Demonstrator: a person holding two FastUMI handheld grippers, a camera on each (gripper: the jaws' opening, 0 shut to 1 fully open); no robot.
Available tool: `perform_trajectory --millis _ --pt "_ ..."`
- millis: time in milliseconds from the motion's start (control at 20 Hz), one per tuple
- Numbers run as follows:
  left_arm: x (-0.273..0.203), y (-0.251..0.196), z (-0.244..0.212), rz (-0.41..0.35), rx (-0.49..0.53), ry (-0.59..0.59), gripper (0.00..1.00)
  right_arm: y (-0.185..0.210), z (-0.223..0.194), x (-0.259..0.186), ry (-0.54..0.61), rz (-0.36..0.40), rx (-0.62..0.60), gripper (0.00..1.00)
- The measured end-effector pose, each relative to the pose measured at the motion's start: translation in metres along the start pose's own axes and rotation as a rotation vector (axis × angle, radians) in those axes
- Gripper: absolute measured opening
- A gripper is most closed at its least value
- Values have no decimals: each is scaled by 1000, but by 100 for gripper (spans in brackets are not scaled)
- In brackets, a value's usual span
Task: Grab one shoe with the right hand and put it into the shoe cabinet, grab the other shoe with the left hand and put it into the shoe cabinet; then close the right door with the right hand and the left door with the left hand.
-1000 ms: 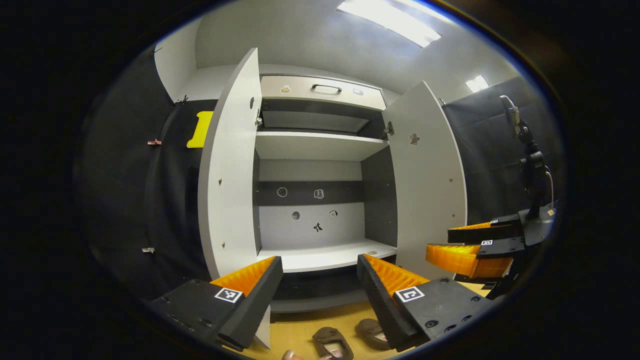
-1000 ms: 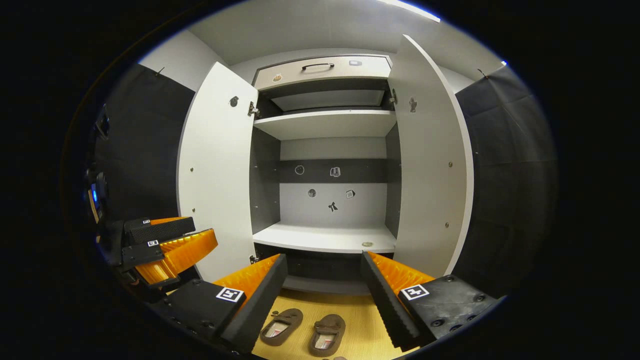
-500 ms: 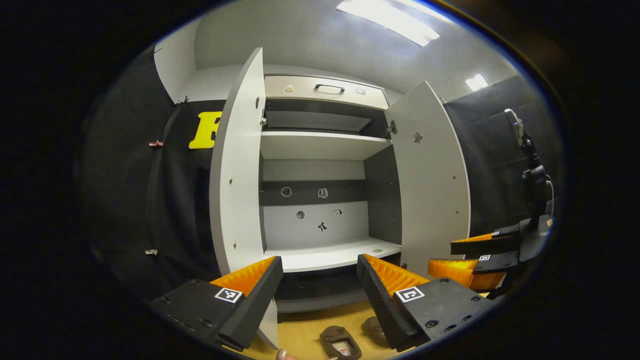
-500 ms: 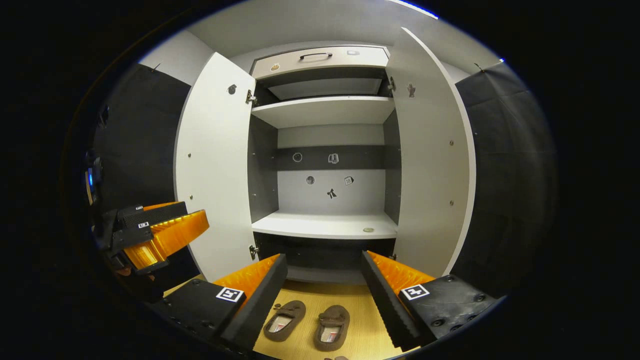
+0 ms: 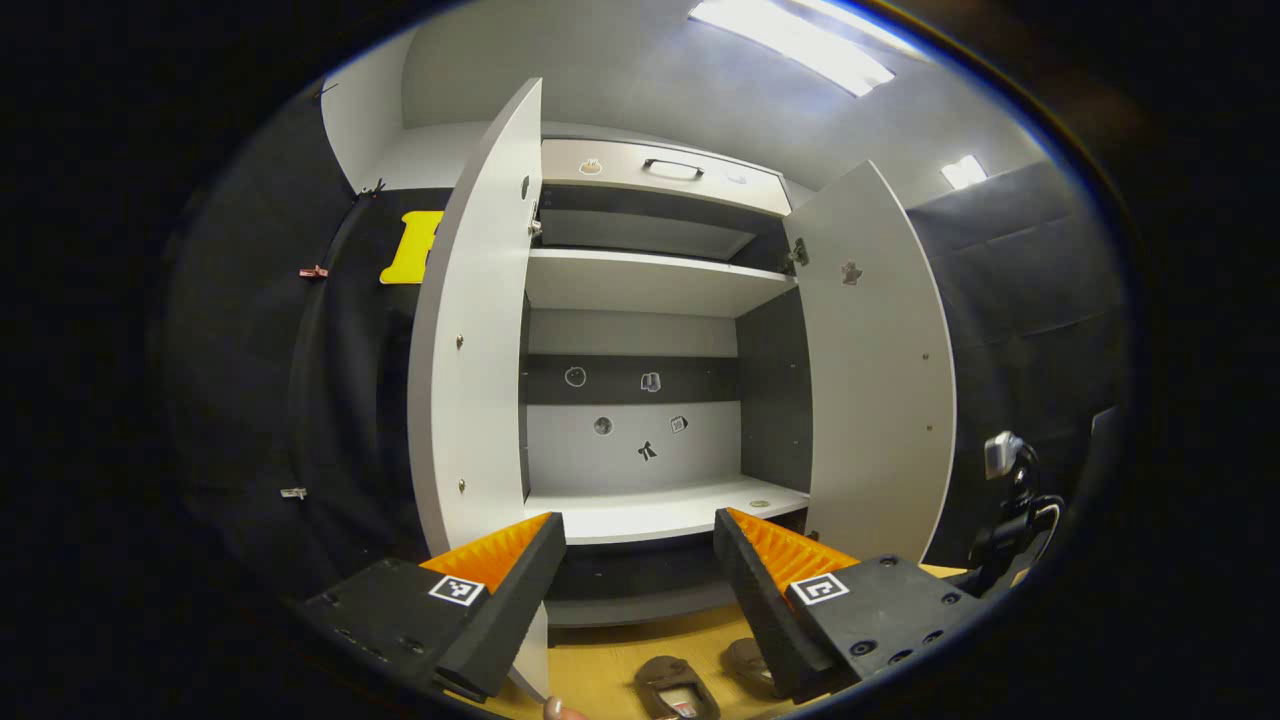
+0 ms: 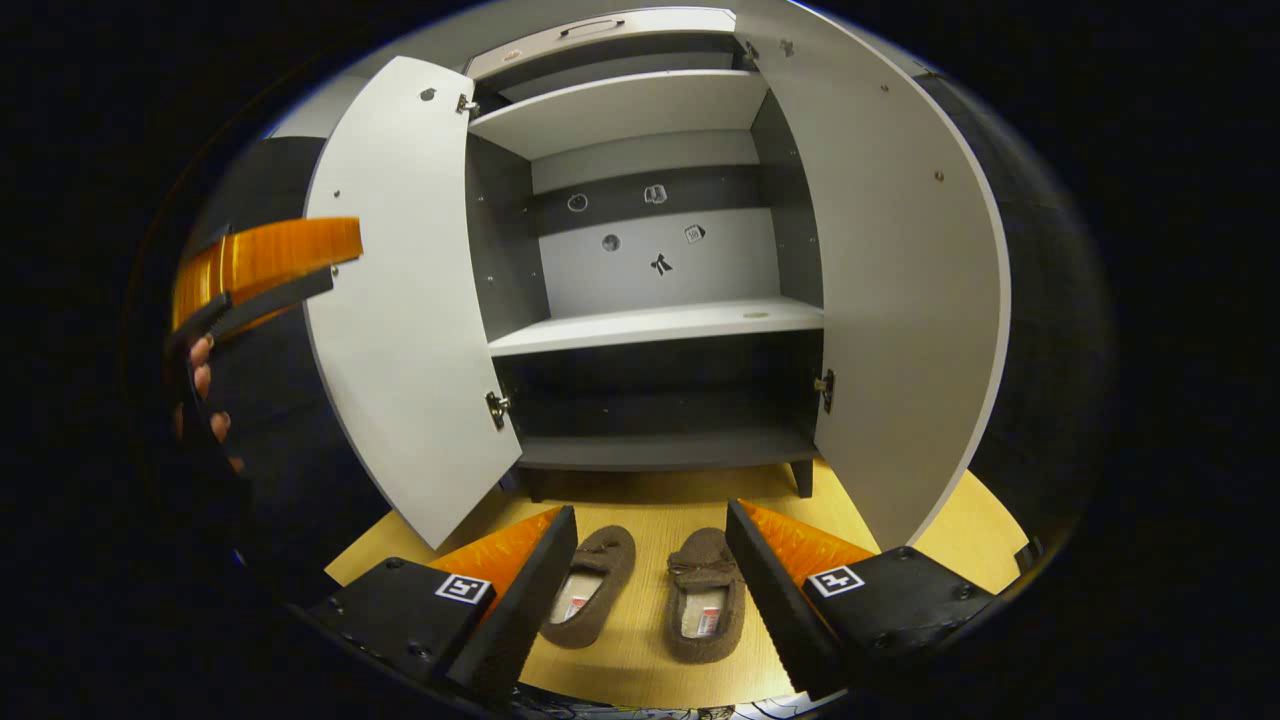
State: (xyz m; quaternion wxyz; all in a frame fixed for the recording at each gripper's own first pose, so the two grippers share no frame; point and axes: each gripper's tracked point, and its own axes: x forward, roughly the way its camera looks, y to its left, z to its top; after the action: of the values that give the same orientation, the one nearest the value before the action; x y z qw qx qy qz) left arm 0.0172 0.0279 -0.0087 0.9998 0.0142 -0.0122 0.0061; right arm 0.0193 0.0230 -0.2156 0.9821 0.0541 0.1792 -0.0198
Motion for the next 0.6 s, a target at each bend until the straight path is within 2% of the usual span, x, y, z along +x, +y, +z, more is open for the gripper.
perform_trajectory --millis 350,500,600 --pt "21 -6 -23 21 -40 35 95 -15 -81 47 146 8 40 98" --pt "24 -12 -28 21 -44 30 95 -20 -112 60 196 4 52 86" --pt "25 -16 -35 22 -37 41 95 -23 -127 68 220 6 50 85"
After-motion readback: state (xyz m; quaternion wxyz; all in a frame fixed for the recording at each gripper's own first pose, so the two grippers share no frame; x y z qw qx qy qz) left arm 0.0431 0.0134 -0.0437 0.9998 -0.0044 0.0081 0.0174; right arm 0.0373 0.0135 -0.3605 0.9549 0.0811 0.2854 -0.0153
